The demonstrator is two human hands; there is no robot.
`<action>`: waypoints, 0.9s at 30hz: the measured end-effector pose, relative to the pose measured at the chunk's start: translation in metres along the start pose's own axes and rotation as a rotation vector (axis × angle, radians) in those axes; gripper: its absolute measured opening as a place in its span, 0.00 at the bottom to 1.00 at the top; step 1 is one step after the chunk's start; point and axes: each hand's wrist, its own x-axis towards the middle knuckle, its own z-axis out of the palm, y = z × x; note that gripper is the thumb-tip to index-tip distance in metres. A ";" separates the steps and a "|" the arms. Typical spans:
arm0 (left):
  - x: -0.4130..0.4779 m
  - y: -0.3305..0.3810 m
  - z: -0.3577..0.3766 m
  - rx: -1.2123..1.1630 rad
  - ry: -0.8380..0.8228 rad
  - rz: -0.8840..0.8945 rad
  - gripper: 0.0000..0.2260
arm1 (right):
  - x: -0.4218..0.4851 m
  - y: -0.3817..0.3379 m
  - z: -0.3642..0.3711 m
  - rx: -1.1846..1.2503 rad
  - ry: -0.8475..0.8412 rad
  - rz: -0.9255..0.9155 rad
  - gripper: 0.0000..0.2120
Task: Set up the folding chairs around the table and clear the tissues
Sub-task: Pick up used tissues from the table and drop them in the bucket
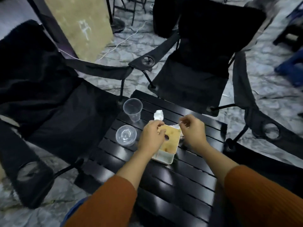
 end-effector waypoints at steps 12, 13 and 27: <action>0.161 -0.025 0.067 0.364 -0.118 -0.143 0.14 | 0.146 0.078 0.031 -0.537 -0.473 0.093 0.19; 0.168 -0.029 0.070 0.382 -0.138 -0.167 0.15 | 0.150 0.080 0.036 -0.571 -0.504 0.056 0.20; 0.206 -0.057 0.098 0.698 -0.370 -0.398 0.16 | 0.160 0.097 0.094 -0.840 -0.728 -0.051 0.22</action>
